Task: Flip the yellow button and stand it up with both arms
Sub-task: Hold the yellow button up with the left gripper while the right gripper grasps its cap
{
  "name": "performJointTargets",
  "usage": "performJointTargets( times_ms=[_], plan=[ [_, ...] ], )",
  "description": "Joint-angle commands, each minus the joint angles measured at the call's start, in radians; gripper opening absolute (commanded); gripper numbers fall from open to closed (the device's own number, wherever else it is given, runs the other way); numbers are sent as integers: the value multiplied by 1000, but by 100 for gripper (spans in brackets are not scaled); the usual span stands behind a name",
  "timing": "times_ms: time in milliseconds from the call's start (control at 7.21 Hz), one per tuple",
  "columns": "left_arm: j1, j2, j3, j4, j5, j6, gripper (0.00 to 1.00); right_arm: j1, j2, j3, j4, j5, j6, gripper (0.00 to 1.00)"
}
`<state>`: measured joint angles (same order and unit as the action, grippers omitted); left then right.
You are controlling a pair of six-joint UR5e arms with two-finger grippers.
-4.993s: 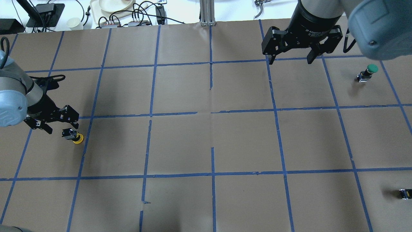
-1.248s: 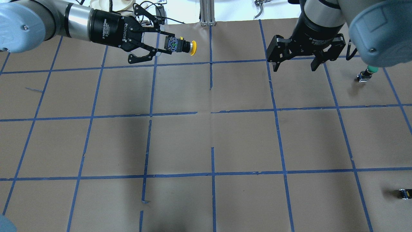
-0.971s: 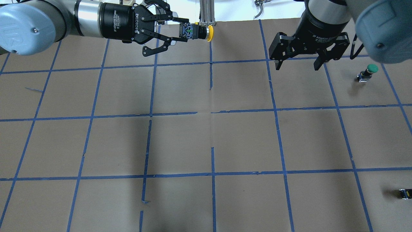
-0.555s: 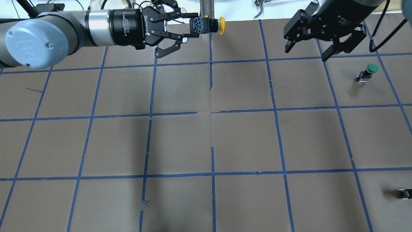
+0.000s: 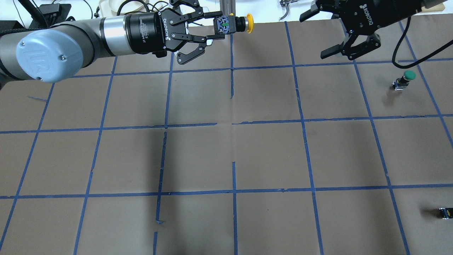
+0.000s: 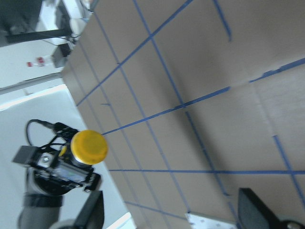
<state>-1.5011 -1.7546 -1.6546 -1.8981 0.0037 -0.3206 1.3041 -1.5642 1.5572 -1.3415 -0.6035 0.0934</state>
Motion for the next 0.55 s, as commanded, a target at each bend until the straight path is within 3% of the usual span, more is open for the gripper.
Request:
performJointTargets(
  times_ms=[0,416],
  plan=[
    [-1,9,-2,1,-2,0,1,0,12,97,12,279,-12,100],
    [-43,15,-5,-1,-20,0,1,18,67,116,-53,393,-12,100]
  ],
)
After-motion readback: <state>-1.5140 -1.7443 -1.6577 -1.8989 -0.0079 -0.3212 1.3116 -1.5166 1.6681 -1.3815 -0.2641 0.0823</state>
